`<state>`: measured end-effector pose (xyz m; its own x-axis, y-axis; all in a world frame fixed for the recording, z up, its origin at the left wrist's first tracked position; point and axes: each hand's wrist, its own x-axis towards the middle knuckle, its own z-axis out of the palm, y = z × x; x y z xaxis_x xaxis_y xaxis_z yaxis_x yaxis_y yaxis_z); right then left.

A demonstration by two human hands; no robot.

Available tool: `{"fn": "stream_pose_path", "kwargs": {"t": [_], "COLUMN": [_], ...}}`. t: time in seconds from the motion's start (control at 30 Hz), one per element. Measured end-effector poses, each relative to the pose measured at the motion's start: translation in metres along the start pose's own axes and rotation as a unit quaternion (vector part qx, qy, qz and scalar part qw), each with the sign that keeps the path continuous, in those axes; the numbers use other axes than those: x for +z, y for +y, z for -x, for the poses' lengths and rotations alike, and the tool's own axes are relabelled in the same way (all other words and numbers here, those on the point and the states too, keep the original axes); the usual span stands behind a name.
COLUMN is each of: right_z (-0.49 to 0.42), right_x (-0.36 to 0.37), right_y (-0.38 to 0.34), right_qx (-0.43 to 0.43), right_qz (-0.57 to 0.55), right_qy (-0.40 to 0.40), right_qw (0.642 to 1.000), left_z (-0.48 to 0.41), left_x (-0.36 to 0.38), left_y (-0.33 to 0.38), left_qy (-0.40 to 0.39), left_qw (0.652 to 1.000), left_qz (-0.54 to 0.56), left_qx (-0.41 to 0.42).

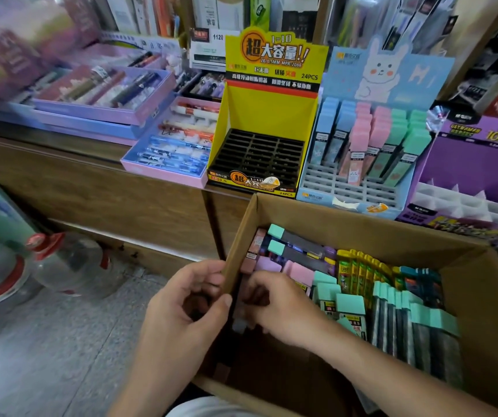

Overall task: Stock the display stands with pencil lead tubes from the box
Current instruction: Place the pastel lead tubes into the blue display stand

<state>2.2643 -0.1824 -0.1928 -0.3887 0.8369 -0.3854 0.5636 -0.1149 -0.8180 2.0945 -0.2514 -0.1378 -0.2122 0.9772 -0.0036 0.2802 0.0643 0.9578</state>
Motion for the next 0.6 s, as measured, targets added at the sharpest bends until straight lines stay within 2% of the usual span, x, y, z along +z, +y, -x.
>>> {"fn": "stream_pose_path", "kwargs": {"t": [0.07,0.13,0.33,0.47,0.6], "right_z": [0.002,0.004,0.010,0.011,0.007], "right_x": [-0.011,-0.028,-0.067,-0.069,-0.065], "right_y": [-0.004,-0.008,-0.031,-0.042,-0.040], "right_qx": [0.013,0.007,-0.048,-0.074,-0.082], "right_qz": [-0.082,-0.135,-0.304,-0.368,-0.412], "right_qy": [-0.021,0.001,0.044,0.018,0.017], "right_qw": [0.996,0.991,0.950,0.927,0.908], "left_z": [-0.001,-0.002,-0.006,-0.010,-0.014], "left_x": [-0.002,-0.004,0.000,0.004,0.007], "left_y": [0.000,0.001,0.005,0.012,0.012], "left_qy": [-0.009,-0.021,-0.038,-0.086,-0.053], "left_qw": [1.000,1.000,0.996,0.983,0.989], "left_qz": [0.010,0.007,-0.083,-0.159,-0.130], "left_qx": [-0.007,-0.010,0.017,0.038,0.049]}}
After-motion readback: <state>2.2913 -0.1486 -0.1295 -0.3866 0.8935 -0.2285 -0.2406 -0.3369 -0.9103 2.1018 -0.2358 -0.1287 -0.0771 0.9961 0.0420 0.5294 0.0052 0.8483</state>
